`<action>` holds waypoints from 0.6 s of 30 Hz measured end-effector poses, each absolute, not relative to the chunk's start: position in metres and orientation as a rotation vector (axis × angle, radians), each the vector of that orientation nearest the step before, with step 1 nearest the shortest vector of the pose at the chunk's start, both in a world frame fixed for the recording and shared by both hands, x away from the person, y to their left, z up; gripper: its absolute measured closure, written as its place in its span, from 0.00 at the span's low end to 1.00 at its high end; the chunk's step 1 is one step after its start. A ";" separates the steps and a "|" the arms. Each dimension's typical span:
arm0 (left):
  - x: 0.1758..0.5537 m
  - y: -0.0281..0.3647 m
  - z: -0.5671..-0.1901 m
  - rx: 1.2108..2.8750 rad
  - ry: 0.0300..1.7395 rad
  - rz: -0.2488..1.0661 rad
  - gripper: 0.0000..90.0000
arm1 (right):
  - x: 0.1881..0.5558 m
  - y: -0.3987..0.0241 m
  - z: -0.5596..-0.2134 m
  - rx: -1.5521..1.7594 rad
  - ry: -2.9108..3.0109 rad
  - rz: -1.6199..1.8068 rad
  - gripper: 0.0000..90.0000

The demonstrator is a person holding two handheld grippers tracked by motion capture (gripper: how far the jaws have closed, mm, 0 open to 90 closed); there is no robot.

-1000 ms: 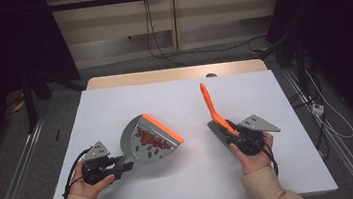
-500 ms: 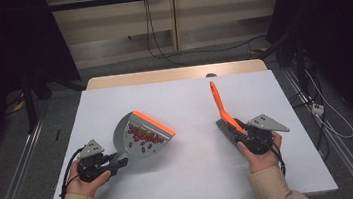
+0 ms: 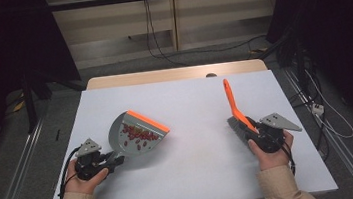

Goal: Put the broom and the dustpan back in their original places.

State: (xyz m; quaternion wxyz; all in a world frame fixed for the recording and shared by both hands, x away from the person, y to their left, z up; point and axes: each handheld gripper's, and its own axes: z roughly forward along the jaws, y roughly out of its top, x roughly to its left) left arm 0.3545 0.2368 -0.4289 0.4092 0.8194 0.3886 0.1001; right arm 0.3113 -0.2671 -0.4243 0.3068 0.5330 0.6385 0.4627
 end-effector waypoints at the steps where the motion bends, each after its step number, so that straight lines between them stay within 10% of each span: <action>1: 0.355 0.237 -0.429 2.070 0.981 0.252 0.70 | 0.311 -0.269 -0.424 1.415 1.685 1.219 0.79; 18: 0.361 0.243 -0.436 2.064 1.046 0.264 0.70 | 0.313 -0.295 -0.431 1.462 1.629 1.145 0.79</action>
